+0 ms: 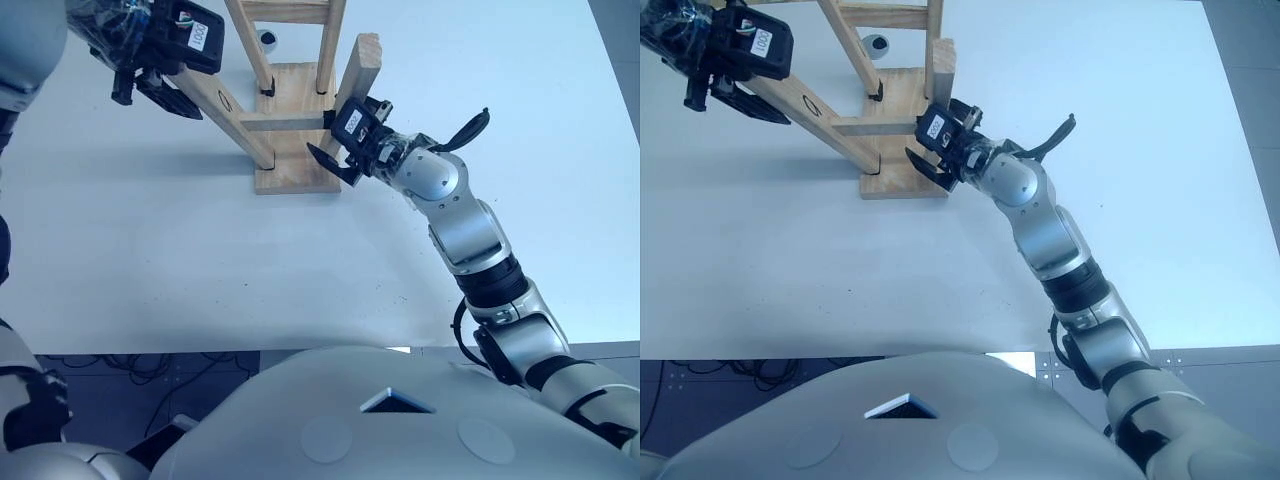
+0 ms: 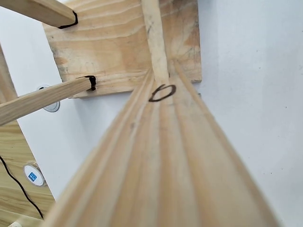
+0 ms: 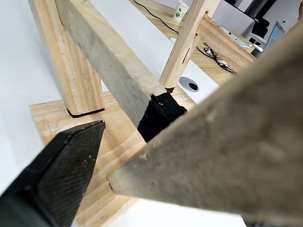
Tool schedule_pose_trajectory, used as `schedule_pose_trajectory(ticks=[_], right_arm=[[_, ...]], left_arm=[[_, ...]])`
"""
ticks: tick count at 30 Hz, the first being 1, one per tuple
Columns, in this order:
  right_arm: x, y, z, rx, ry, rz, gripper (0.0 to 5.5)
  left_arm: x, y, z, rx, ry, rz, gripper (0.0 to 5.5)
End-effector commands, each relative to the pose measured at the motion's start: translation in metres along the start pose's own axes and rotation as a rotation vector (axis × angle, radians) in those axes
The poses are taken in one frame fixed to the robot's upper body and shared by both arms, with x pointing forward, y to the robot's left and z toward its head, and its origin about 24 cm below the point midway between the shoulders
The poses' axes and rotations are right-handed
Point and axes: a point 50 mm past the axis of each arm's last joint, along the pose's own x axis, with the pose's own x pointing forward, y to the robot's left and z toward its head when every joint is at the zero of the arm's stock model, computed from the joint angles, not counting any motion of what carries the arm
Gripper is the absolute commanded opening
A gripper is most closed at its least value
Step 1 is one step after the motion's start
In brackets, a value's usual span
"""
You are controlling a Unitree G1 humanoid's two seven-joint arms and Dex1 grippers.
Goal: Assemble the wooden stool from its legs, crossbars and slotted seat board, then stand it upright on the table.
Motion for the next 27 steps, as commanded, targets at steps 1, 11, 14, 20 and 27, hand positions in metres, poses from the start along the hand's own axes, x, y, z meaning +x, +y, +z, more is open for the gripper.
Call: schedule_pose_trajectory(ticks=[1, 11, 14, 20, 27], right_arm=[[0.005, 0.017, 0.005, 0.037, -0.010, 0.132, 4.01], [-0.003, 0.009, 0.000, 0.032, 0.003, 0.117, 4.55], [-0.005, 0.009, -0.001, 0.024, 0.008, 0.124, 4.91], [-0.010, 0.006, -0.005, 0.010, 0.032, 0.133, 4.91], [-0.017, 0.005, -0.010, 0.003, 0.055, 0.160, 4.91]], left_arm=[[0.055, -0.005, 0.022, 0.030, -0.257, -0.050, 2.12], [0.003, -0.005, -0.025, -0.109, -0.333, 0.147, 3.31], [-0.006, -0.011, -0.037, -0.175, -0.362, 0.195, 3.31], [-0.021, -0.025, -0.059, -0.309, -0.429, 0.279, 3.31], [-0.010, -0.044, -0.081, -0.565, -0.611, 0.395, 3.31]])
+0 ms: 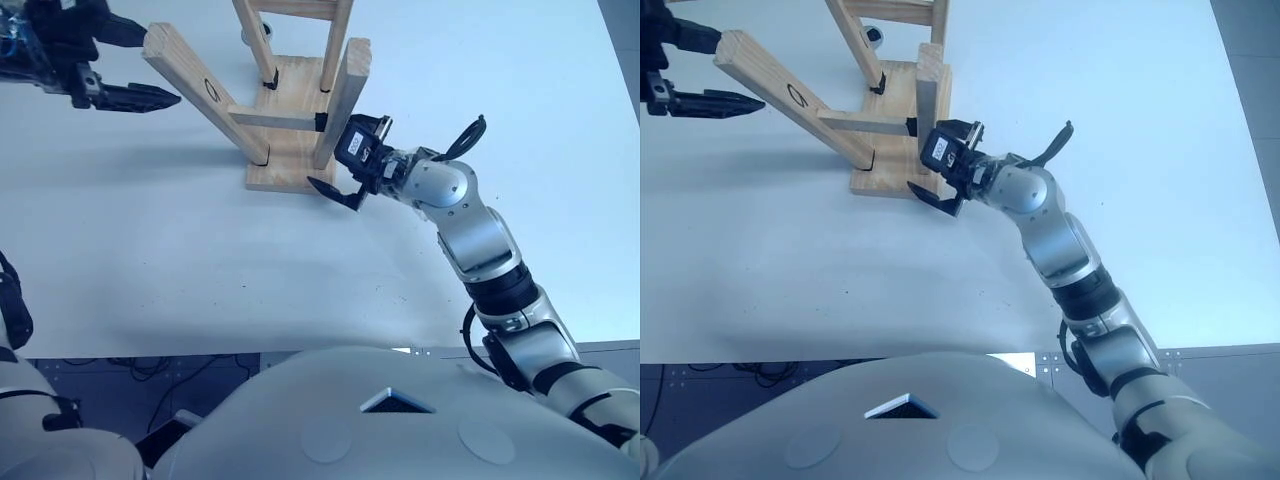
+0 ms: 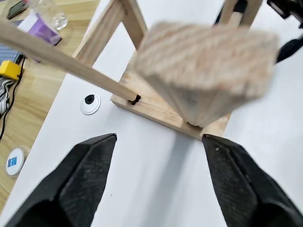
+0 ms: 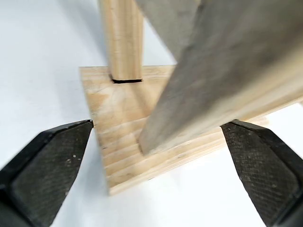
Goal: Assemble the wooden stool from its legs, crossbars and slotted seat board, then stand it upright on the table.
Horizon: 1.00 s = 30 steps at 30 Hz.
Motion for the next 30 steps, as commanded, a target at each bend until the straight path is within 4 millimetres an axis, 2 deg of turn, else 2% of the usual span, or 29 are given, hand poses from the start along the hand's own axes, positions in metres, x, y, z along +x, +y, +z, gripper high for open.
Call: schedule_pose_trajectory(ticks=[1, 4, 6, 8, 11, 17, 19, 22, 27, 30], right_arm=[[0.000, 0.002, 0.006, -0.016, -0.016, 0.020, 4.91], [0.003, 0.004, 0.012, -0.034, -0.033, 0.040, 4.91], [0.005, 0.007, 0.016, -0.043, -0.043, 0.060, 4.91], [0.007, 0.010, 0.021, -0.048, -0.054, 0.088, 4.91], [0.010, 0.013, 0.033, -0.074, -0.076, 0.149, 4.91], [0.020, 0.021, 0.057, -0.127, -0.116, 0.251, 4.91], [0.023, 0.023, 0.059, -0.137, -0.105, 0.275, 4.91], [0.024, 0.024, 0.060, -0.159, -0.087, 0.298, 4.91], [0.024, 0.027, 0.067, -0.165, -0.116, 0.310, 4.91], [0.022, 0.024, 0.067, -0.160, -0.119, 0.297, 4.91]], left_arm=[[0.006, -0.009, -0.014, -0.143, -0.108, 0.071, 3.31], [0.012, -0.016, -0.037, -0.280, -0.101, 0.194, 3.31], [0.027, -0.020, -0.042, -0.375, -0.135, 0.262, 3.31], [0.047, -0.024, -0.035, -0.441, -0.193, 0.282, 3.31], [0.075, -0.016, -0.017, -0.524, -0.253, 0.338, 3.31], [0.109, 0.009, 0.006, -0.567, -0.243, 0.458, 3.31], [0.122, 0.015, 0.012, -0.572, -0.228, 0.481, 3.31], [0.144, 0.020, 0.012, -0.597, -0.185, 0.517, 3.31], [0.169, 0.026, 0.003, -0.613, -0.127, 0.568, 3.31], [0.171, 0.033, -0.004, -0.586, -0.113, 0.635, 3.31]])
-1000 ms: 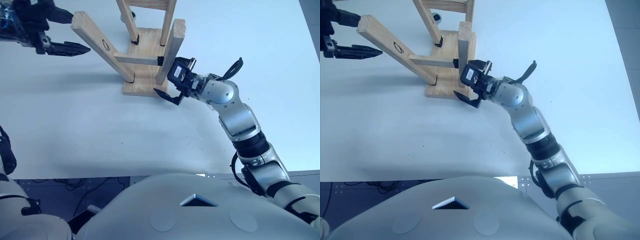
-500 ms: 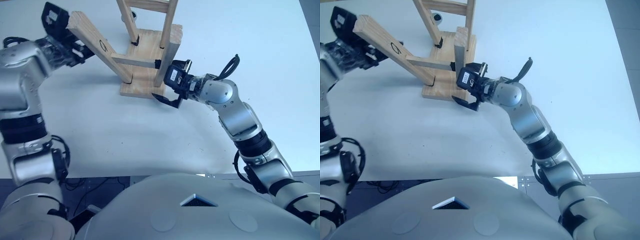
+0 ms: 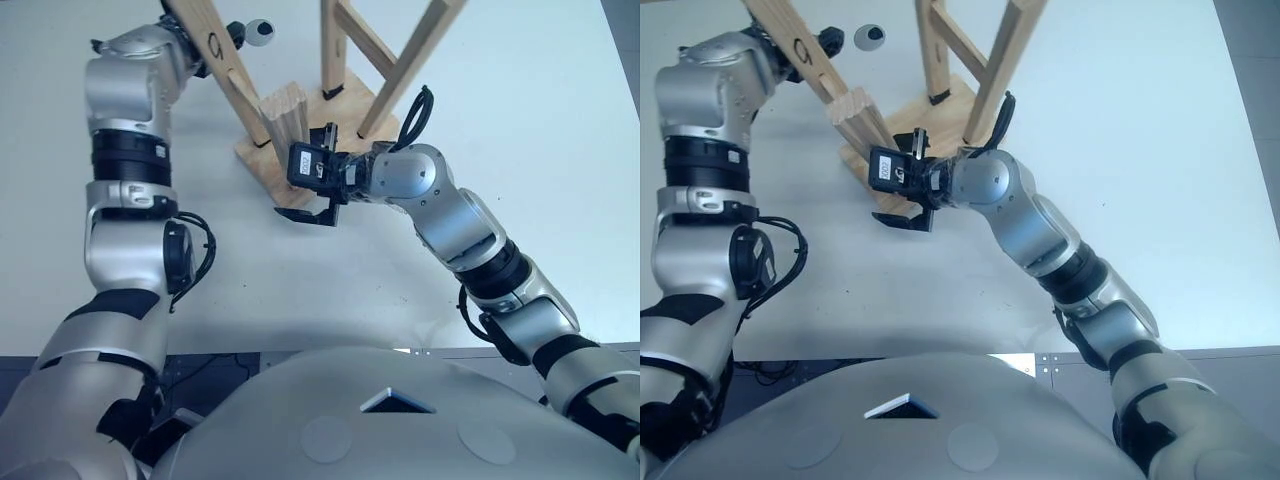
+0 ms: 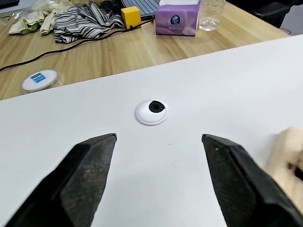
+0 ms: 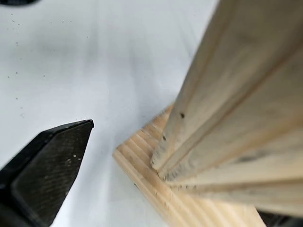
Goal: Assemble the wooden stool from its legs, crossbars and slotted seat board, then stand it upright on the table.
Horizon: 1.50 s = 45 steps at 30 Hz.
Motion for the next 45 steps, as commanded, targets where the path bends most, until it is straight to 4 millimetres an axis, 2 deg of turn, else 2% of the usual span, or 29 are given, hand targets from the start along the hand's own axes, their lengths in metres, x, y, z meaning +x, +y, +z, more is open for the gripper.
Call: schedule_pose_trajectory(ticks=[1, 5, 9, 10, 13, 15, 16, 17, 19, 21, 23, 25, 30, 34, 36, 42, 45], right_arm=[[-0.003, -0.005, 0.018, -0.017, -0.065, -0.024, 4.91], [-0.033, -0.008, 0.009, 0.062, -0.047, -0.089, 4.91], [-0.084, -0.011, -0.005, 0.136, 0.023, -0.135, 4.91], [-0.100, -0.013, -0.007, 0.163, 0.038, -0.142, 4.91], [-0.167, -0.032, -0.015, 0.269, 0.022, -0.147, 4.91], [-0.209, -0.051, -0.037, 0.320, 0.117, -0.241, 4.91], [-0.221, -0.056, -0.047, 0.330, 0.168, -0.273, 4.91], [-0.224, -0.059, -0.058, 0.335, 0.210, -0.284, 4.91], [-0.212, -0.059, -0.077, 0.342, 0.223, -0.265, 4.91], [-0.190, -0.067, -0.091, 0.337, 0.177, -0.304, 4.91], [-0.163, -0.071, -0.092, 0.335, 0.048, -0.282, 4.91], [-0.142, -0.069, -0.092, 0.336, -0.031, -0.212, 4.91], [-0.123, -0.085, -0.100, 0.348, -0.068, -0.160, 4.91], [-0.110, -0.081, -0.104, 0.353, -0.057, -0.071, 4.91], [-0.105, -0.074, -0.102, 0.360, -0.066, -0.012, 4.94], [-0.104, -0.044, -0.098, 0.356, -0.029, 0.149, 3.81], [-0.103, -0.031, -0.097, 0.355, -0.005, 0.190, 3.36]], left_arm=[[0.006, 0.009, 0.006, 0.038, -0.049, 0.073, 3.31], [-0.015, 0.048, 0.007, 0.040, -0.169, 0.188, 3.31], [-0.049, 0.070, -0.015, 0.053, -0.216, 0.151, 3.31], [-0.059, 0.073, -0.021, 0.076, -0.211, 0.122, 3.31], [-0.096, 0.077, -0.033, 0.126, -0.171, -0.018, 3.31], [-0.120, 0.073, -0.038, 0.126, -0.136, -0.136, 3.31], [-0.129, 0.069, -0.041, 0.123, -0.108, -0.191, 3.31], [-0.137, 0.061, -0.047, 0.140, -0.059, -0.260, 3.31], [-0.146, 0.041, -0.058, 0.168, 0.030, -0.388, 3.31], [-0.150, 0.020, -0.067, 0.172, 0.090, -0.503, 3.31], [-0.154, 0.001, -0.071, 0.161, 0.106, -0.594, 3.31], [-0.151, -0.009, -0.072, 0.145, 0.090, -0.624, 3.31], [-0.137, -0.028, -0.071, 0.087, 0.048, -0.658, 3.31], [-0.120, -0.048, -0.076, 0.047, 0.031, -0.692, 3.31], [-0.114, -0.050, -0.078, 0.049, 0.033, -0.683, 2.99], [-0.114, -0.030, -0.087, 0.115, 0.099, -0.647, 2.01], [-0.112, -0.021, -0.093, 0.135, 0.140, -0.658, 1.95]])
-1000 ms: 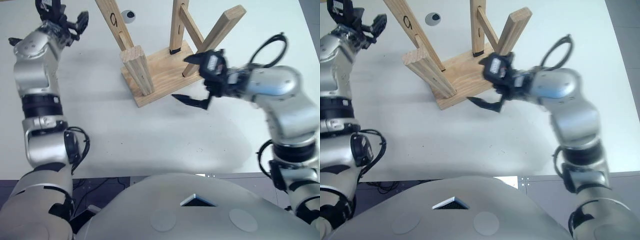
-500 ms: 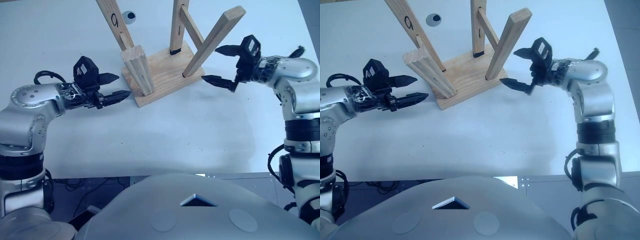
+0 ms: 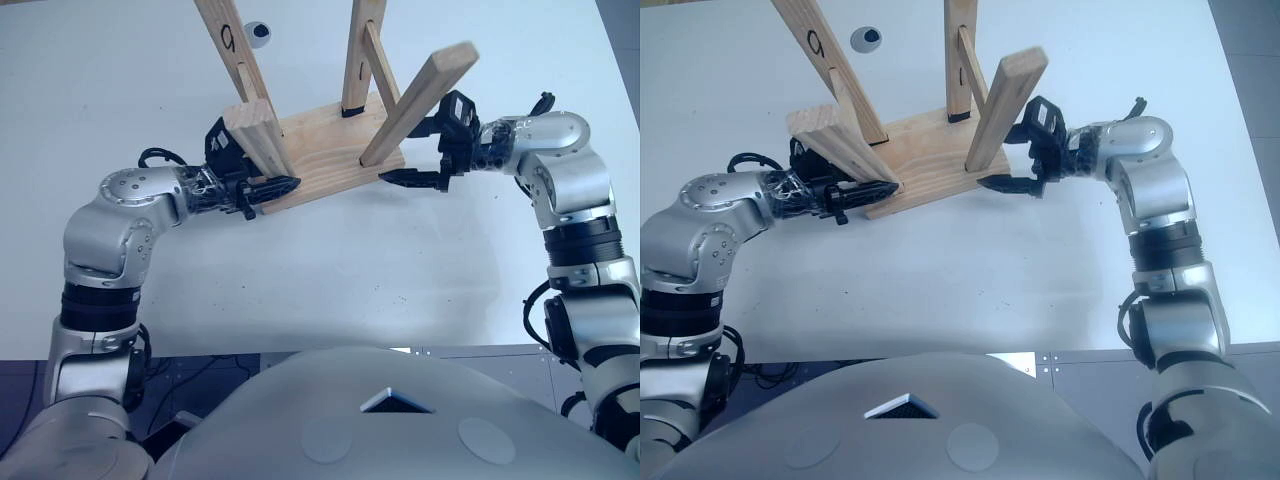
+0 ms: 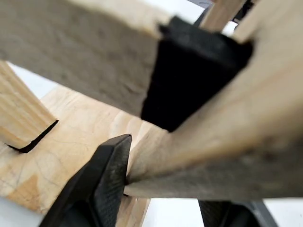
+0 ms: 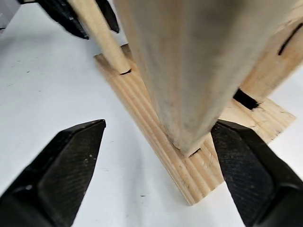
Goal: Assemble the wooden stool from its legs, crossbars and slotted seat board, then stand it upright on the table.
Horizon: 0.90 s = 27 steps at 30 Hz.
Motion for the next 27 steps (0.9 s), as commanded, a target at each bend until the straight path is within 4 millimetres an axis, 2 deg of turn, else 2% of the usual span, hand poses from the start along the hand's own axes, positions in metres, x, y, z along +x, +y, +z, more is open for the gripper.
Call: schedule_pose_trajectory(ticks=[1, 4, 7, 10, 15, 17, 21, 22, 24, 27], right_arm=[[0.009, 0.022, -0.011, 0.024, 0.043, 0.115, 3.31], [0.017, 0.033, -0.019, 0.079, 0.058, 0.146, 2.73], [0.021, 0.047, -0.022, 0.228, 0.062, 0.220, 2.24], [0.018, 0.050, -0.012, 0.409, 0.015, 0.263, 1.83], [0.009, 0.036, 0.012, 0.686, -0.096, 0.271, 1.76], [0.008, 0.023, 0.018, 0.794, -0.149, 0.240, 1.69], [0.009, 0.000, 0.025, 0.906, -0.219, 0.136, 1.62], [0.009, -0.005, 0.027, 0.938, -0.239, 0.122, 1.62], [0.009, -0.012, 0.028, 0.982, -0.256, 0.095, 2.08], [0.008, -0.018, 0.023, 1.034, -0.255, 0.051, 2.52]], left_arm=[[-0.011, 0.015, -0.014, 0.021, 0.113, 0.054, 1.95], [-0.012, 0.012, -0.021, -0.022, 0.137, -0.044, 1.55], [-0.013, 0.005, -0.010, -0.104, 0.098, -0.181, 1.54], [-0.020, -0.001, 0.004, -0.189, 0.088, -0.268, 1.54], [-0.028, -0.001, 0.028, -0.309, 0.093, -0.278, 1.53], [-0.026, 0.005, 0.034, -0.365, 0.084, -0.252, 1.43], [-0.012, 0.025, 0.037, -0.503, 0.050, -0.139, 1.36], [-0.009, 0.031, 0.038, -0.533, 0.037, -0.104, 1.70], [-0.004, 0.041, 0.042, -0.584, 0.000, -0.055, 2.08], [-0.002, 0.048, 0.044, -0.615, -0.039, -0.021, 2.45]])
